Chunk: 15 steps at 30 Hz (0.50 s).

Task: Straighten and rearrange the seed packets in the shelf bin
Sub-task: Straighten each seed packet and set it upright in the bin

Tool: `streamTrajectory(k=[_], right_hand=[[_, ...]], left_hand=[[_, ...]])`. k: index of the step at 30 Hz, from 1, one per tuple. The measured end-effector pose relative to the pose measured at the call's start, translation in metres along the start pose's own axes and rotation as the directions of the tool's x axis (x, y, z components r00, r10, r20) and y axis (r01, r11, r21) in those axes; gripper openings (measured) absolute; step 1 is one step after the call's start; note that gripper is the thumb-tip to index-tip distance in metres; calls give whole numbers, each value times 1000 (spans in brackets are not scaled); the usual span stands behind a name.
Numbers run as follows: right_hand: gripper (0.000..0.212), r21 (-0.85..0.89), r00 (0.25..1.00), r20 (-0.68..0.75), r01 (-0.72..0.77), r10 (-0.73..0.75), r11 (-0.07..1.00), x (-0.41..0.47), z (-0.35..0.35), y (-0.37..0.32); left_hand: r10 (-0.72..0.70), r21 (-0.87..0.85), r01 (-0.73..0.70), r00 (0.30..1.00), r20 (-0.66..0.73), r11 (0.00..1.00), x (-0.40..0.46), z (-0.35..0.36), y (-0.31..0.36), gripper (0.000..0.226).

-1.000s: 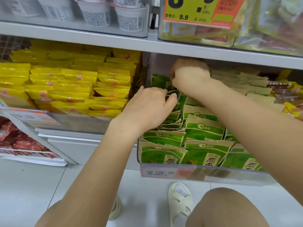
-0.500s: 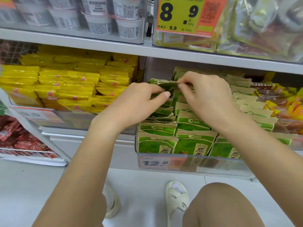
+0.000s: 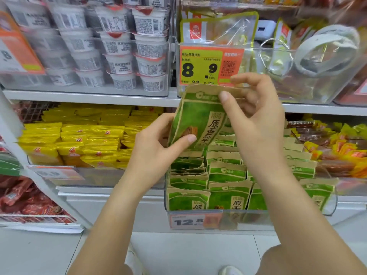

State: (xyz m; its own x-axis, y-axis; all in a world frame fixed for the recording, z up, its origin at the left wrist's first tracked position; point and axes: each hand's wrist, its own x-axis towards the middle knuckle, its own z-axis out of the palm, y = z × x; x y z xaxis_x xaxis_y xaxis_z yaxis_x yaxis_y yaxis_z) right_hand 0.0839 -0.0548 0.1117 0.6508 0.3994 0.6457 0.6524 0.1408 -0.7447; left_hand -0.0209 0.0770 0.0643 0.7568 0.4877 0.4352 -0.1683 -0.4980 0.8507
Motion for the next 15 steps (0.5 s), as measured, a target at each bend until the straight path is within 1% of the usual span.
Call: streamTrajectory(k=[2, 4, 6, 7, 10, 12, 15], right_hand=[[27, 145, 988, 33, -152, 149, 978, -1, -2, -2], [20, 168, 944, 169, -312, 284, 935, -2, -5, -1], [19, 188, 885, 290, -425, 364, 885, -7, -5, 0], [22, 211, 865, 311, -467, 394, 859, -10, -5, 3], [29, 261, 812, 313, -573, 493, 777, -20, -4, 12], [35, 261, 783, 339, -611, 522, 747, -22, -2, 17], [38, 262, 747, 405, -648, 528, 715, -22, 2, 18]], left_hand=[[-71, -142, 71, 997, 8, 987, -6, -1, 6, 29], [-164, -283, 167, 986, 35, 945, -12, 2, 12, 33], [-236, -365, 242, 970, 62, 899, -15, 6, 17, 34], [-257, -387, 264, 964, 71, 883, -16, 8, 18, 35], [-285, -394, 300, 954, 98, 869, -17, 12, 17, 38], [-302, -405, 318, 948, 106, 857, -18, 9, 14, 37], [-339, -444, 349, 935, 105, 825, -19, 3, 12, 33]])
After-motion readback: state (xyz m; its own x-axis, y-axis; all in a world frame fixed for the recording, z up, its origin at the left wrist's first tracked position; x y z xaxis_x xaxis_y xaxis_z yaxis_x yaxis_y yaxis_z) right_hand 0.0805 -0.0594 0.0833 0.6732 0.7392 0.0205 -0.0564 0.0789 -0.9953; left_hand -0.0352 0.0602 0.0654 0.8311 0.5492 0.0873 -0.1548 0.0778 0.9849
